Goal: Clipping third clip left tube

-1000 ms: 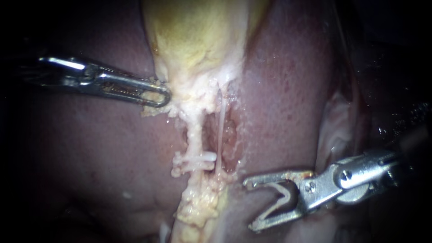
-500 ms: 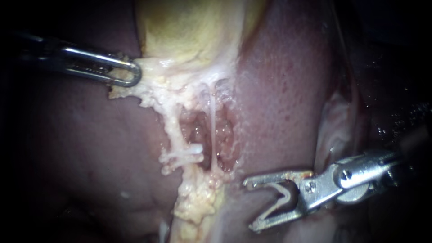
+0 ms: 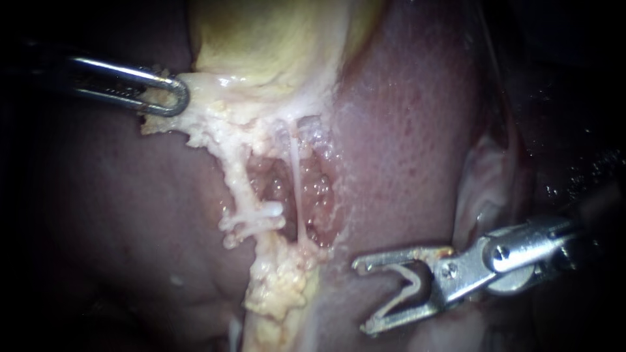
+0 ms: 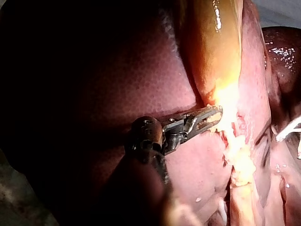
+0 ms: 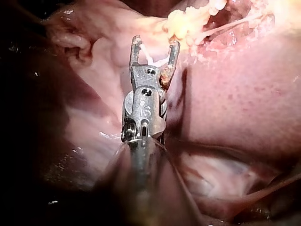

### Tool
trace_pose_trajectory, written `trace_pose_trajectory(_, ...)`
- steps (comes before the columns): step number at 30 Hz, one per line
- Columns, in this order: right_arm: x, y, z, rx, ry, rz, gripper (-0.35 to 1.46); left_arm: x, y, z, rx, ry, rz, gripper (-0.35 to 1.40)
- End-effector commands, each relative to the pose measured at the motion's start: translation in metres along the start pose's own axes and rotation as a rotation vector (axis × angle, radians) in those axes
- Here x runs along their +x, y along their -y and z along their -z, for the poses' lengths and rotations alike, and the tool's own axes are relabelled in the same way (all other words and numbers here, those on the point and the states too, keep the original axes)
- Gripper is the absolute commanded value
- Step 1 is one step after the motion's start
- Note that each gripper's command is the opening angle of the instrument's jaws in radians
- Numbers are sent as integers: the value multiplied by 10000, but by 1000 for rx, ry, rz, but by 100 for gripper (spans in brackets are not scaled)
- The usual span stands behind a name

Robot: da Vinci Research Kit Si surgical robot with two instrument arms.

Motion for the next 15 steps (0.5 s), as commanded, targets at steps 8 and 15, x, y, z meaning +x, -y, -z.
trace_pose_trajectory(8, 27, -25, -10, -7, -14, -72, 50, -2, 0, -1, 2, 0, -2, -35)
trace_pose_trajectory(15, 40, -47, -19, -17, -31, -124, 49, -3, 0, -3, 3, -1, -2, -35)
